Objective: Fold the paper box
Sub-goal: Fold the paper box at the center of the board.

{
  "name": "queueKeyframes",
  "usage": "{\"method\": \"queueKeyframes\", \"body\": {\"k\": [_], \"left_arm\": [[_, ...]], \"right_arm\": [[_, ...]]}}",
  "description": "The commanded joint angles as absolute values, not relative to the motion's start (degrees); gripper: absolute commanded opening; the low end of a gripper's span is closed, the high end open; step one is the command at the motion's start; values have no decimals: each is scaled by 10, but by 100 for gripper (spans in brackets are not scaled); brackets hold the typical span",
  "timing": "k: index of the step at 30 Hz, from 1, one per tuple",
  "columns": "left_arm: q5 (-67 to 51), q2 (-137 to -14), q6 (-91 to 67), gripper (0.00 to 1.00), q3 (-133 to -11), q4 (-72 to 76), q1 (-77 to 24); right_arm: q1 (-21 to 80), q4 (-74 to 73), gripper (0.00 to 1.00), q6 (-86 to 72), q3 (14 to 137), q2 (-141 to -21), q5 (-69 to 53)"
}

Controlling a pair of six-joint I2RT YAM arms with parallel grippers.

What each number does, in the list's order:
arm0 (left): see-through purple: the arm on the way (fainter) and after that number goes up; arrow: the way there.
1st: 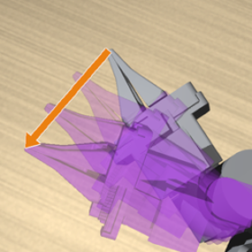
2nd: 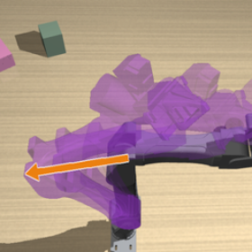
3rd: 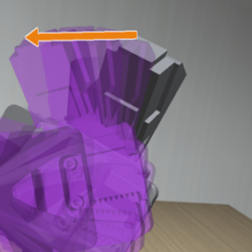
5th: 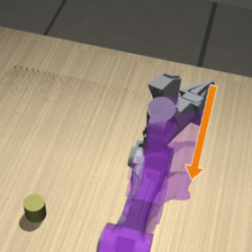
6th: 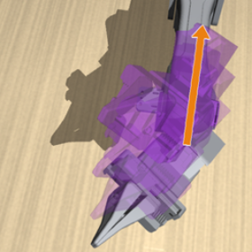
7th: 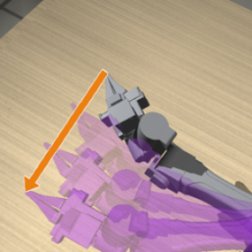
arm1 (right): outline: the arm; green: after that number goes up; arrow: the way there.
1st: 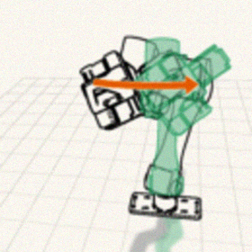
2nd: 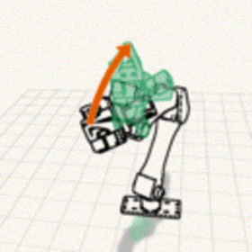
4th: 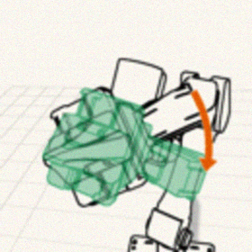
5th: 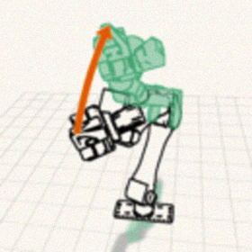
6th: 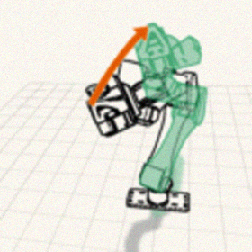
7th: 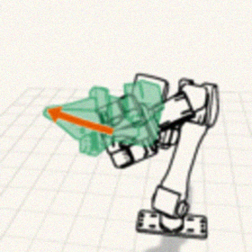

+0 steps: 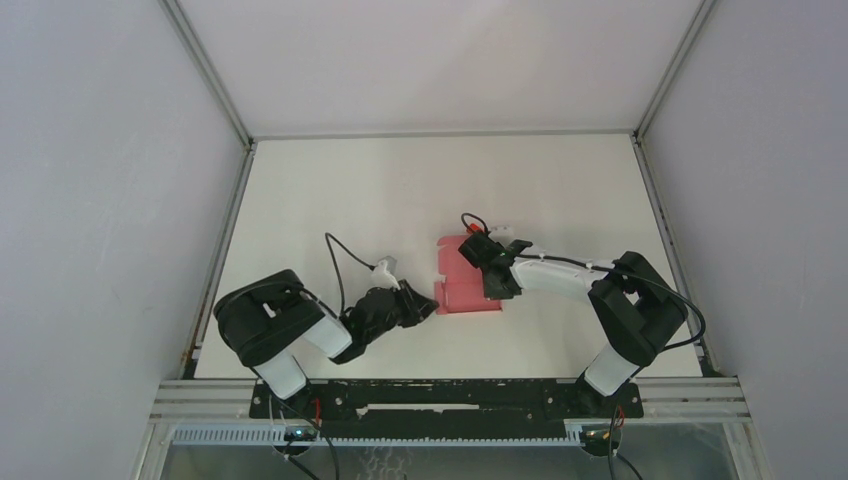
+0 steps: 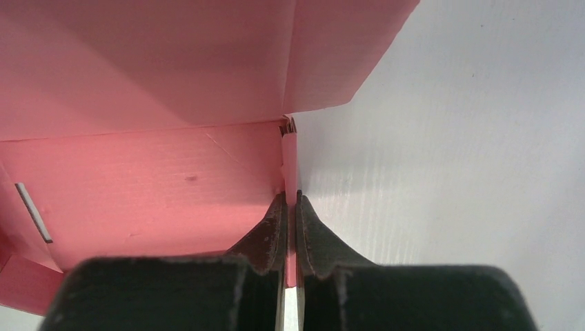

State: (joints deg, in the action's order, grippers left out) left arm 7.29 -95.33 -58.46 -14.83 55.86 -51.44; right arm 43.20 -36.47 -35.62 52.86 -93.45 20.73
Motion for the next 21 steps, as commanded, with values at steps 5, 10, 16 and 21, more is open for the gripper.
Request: {"method": "queueKeyframes", "body": {"k": [5, 10, 16, 21], "left_arm": [[81, -951, -610, 23, -82, 647, -491], [85, -960, -618, 23, -72, 632, -469], [70, -1031, -621, 21, -104, 653, -465], [45, -1103, -639, 21, -112, 740, -462]], "right_arm": [[430, -332, 0, -351, 520, -942, 190], [430, -320, 0, -347, 513, -941, 178], [432, -288, 0, -334, 502, -930, 144], [432, -274, 0, -326, 497, -916, 118]]}}
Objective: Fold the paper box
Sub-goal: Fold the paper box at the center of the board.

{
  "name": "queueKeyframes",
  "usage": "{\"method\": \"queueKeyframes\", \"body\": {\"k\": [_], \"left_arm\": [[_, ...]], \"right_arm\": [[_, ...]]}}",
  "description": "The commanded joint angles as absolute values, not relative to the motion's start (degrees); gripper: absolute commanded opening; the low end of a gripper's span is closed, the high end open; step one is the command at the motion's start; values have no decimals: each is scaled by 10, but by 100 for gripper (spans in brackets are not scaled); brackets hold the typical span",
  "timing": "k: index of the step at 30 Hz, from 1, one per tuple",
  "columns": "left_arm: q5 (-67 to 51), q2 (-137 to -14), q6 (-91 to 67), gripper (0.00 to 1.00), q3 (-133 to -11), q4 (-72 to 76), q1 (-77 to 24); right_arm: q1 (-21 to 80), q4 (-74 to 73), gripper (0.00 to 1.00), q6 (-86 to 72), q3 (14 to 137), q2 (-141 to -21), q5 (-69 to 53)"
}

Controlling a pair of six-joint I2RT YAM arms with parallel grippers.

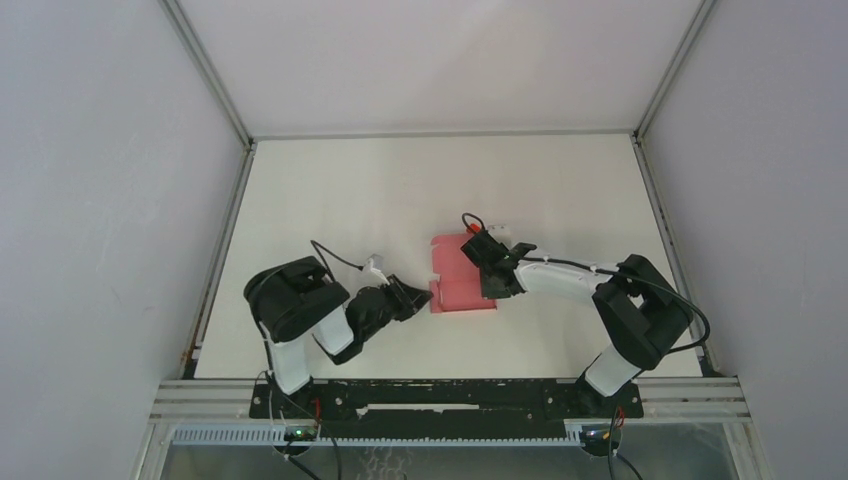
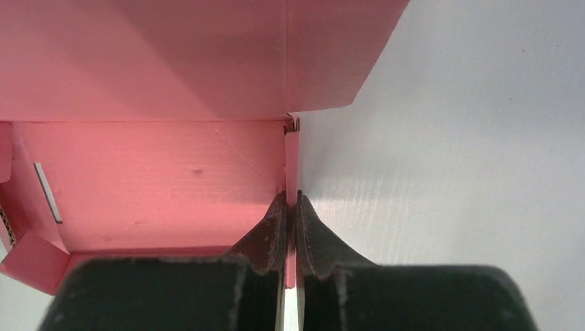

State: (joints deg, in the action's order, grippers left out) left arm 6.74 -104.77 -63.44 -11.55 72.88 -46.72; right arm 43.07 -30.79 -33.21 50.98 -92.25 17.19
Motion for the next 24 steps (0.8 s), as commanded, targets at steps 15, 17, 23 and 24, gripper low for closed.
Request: {"method": "queueKeyframes", "body": {"k": [15, 17, 23, 24], "left_arm": [[43, -1068, -642, 26, -51, 809, -450], [46, -1053, -640, 27, -42, 813, -450], [63, -1000, -629, 28, -5, 809, -436], [65, -997, -628, 28, -4, 808, -433]], "right_arm": [[410, -257, 0, -318, 479, -869, 87], [407, -261, 0, -318, 479, -867, 88], [395, -264, 0, -317, 476, -865, 89], [394, -264, 0, -317, 476, -863, 88]]}}
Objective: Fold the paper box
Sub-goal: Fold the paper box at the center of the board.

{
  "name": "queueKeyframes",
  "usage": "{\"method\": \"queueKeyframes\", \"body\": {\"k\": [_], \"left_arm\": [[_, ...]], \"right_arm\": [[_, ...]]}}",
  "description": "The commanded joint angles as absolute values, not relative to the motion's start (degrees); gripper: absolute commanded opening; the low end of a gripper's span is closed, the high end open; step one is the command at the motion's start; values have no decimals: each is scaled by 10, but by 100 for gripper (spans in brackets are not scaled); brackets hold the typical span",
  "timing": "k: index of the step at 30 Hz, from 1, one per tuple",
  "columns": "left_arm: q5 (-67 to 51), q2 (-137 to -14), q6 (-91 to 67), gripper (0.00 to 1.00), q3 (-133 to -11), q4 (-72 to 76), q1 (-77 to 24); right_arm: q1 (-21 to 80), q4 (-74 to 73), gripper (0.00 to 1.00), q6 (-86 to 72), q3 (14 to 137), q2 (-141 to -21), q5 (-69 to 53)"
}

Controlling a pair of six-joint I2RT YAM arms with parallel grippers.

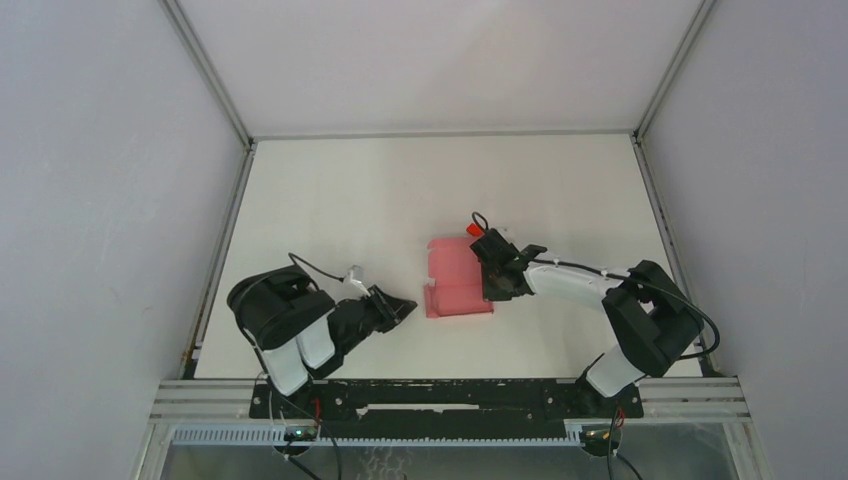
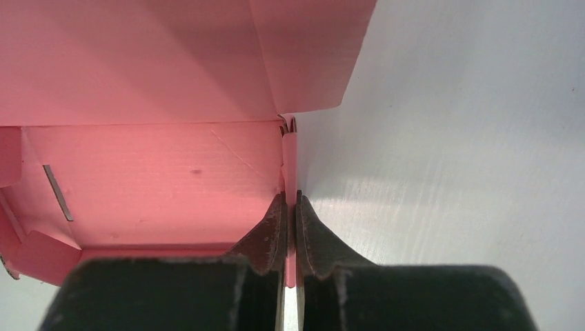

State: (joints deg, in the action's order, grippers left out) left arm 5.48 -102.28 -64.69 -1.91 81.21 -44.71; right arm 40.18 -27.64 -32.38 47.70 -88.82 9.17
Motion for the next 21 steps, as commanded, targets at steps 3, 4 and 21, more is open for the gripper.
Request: {"method": "queueKeyframes", "body": {"k": [3, 4, 21], "left_arm": [[63, -1003, -628, 26, -4, 798, -430], [61, -1010, -629, 25, -7, 796, -430], [35, -1030, -636, 21, -33, 801, -431]], "right_arm": [[391, -262, 0, -317, 476, -852, 83], [391, -261, 0, -316, 476, -848, 81], [427, -265, 0, -328, 499, -899, 104]]}}
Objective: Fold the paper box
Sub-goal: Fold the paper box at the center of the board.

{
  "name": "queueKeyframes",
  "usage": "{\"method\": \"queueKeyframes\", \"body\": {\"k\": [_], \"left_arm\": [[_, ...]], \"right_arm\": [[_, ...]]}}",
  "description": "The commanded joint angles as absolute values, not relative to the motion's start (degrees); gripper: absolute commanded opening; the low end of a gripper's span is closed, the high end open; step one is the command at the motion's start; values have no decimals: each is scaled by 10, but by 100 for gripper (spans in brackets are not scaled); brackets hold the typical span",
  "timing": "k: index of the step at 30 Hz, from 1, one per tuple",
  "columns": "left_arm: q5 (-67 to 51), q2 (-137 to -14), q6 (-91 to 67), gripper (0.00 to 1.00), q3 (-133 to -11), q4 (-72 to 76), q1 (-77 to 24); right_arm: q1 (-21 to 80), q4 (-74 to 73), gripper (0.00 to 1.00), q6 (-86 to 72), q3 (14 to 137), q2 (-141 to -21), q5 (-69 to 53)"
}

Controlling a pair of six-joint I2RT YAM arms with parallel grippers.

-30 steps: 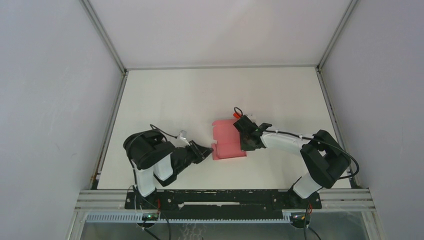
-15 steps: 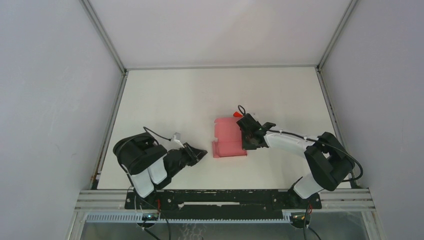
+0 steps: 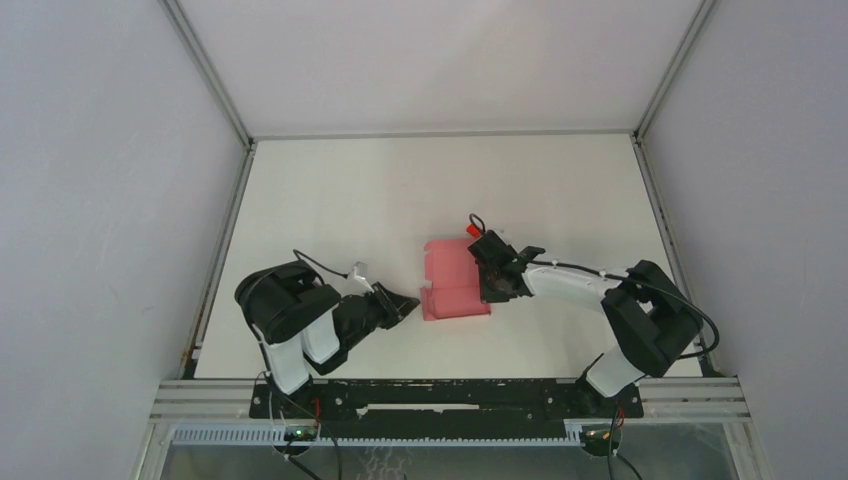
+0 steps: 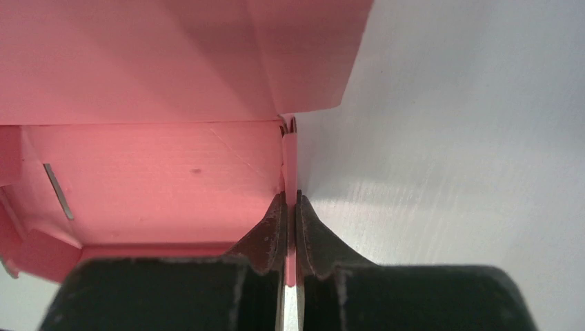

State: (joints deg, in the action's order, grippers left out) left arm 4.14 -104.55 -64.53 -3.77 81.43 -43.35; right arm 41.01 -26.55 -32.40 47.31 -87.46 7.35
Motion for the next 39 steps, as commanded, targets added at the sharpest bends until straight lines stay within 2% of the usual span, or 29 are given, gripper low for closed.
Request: {"method": "queueKeyframes", "body": {"k": [1, 18, 39], "left_arm": [[35, -1030, -635, 21, -33, 801, -431], [31, -1008, -638, 19, -35, 795, -431], [25, -973, -639, 19, -29, 791, -431]], "right_arm": [[433, -274, 0, -327, 510, -911, 113], [474, -327, 0, -330, 566, -975, 173], [479, -338, 0, -330, 570, -985, 185]]}}
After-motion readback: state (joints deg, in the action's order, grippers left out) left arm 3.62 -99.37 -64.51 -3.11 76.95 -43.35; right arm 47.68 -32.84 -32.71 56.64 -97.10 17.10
